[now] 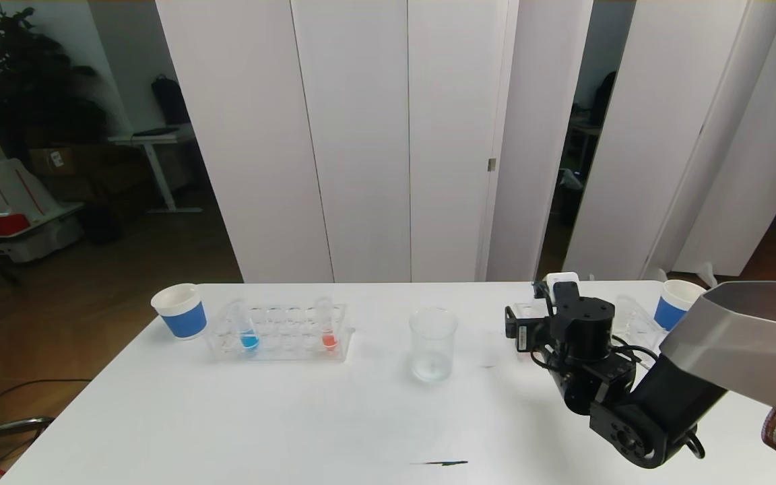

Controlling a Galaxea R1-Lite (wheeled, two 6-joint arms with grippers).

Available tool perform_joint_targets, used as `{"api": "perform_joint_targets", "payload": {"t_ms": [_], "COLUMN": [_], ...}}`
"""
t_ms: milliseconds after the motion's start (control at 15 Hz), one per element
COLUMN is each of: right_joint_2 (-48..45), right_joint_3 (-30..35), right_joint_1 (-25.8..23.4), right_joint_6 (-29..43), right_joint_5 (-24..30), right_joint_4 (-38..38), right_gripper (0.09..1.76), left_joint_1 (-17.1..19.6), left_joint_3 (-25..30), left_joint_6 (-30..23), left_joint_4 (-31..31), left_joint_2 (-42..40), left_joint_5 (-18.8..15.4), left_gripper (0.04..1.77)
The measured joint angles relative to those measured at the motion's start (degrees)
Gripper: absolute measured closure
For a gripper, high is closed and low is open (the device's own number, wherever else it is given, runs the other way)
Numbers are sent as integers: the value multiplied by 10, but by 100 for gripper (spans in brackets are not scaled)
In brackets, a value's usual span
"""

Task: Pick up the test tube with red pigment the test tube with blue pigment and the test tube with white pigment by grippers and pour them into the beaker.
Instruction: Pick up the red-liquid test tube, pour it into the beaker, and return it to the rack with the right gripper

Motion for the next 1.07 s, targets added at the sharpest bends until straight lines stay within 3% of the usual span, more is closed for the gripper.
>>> {"api": "perform_joint_targets", "payload": {"t_ms": [867,933,1000,1067], "right_joint_2": [45,47,50,52], "right_joint_3": [-74,-76,-78,-79], "right_joint_1": [-17,-17,-17,-17], "right_joint_6": [-11,-11,-11,-11], "right_joint_5": [24,25,24,23], "right_joint_4": [36,36,36,35], "right_gripper": [13,30,60,105], "left_joint_1": [0,0,0,0], "left_joint_3": [0,0,0,0], "left_joint_6": [0,0,0,0], "left_joint_4": [0,0,0,0], "left_joint_2": [0,0,0,0], "left_joint_5": [0,0,0,0], "left_gripper": [6,6,6,6]}}
